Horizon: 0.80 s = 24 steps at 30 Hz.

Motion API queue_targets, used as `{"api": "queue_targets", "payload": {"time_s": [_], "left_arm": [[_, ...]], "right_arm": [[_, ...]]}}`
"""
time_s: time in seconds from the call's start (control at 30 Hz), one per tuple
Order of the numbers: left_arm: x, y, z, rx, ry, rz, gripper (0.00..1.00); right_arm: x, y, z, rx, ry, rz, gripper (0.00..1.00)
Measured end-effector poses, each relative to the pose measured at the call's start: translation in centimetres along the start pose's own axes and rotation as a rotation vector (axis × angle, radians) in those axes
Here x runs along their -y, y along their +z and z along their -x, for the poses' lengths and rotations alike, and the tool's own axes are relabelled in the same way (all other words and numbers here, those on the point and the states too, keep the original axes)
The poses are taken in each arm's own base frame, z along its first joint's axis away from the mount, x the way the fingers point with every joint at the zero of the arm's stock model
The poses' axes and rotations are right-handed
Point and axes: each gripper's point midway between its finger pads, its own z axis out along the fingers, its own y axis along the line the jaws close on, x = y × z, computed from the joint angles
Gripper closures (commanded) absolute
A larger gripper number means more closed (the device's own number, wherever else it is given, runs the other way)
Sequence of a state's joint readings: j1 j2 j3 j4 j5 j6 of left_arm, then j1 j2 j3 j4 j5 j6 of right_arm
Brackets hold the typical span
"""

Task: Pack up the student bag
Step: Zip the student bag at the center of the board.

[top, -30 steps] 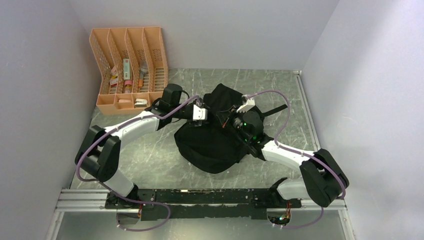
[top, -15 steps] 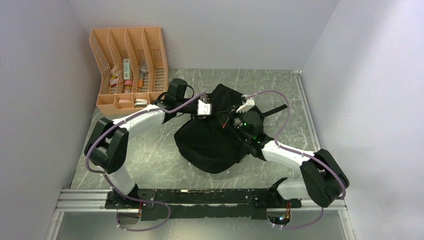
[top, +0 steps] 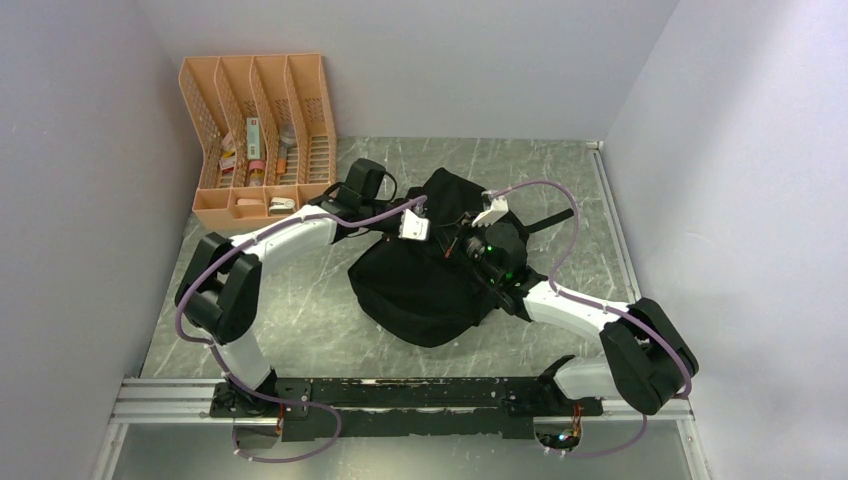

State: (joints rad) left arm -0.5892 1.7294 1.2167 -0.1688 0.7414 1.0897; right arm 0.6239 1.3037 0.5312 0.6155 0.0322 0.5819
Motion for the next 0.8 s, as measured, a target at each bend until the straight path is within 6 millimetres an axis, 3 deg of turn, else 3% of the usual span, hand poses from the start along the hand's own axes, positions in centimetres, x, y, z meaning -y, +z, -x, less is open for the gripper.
{"api": "queue_targets", "payload": {"time_s": [0.17, 0.8], "left_arm": [[0.2, 0.2, -0.3, -0.013, -0.004, -0.018, 0.95], [-0.4, -0.9, -2.0, -0.062, -0.044, 0.025, 0.95]], "right_arm": [[0.1, 0.0, -0.1, -0.006, -0.002, -0.002, 1.0], [2.0, -1.6, 0.3, -0.003, -0.03, -0.13, 1.0]]}}
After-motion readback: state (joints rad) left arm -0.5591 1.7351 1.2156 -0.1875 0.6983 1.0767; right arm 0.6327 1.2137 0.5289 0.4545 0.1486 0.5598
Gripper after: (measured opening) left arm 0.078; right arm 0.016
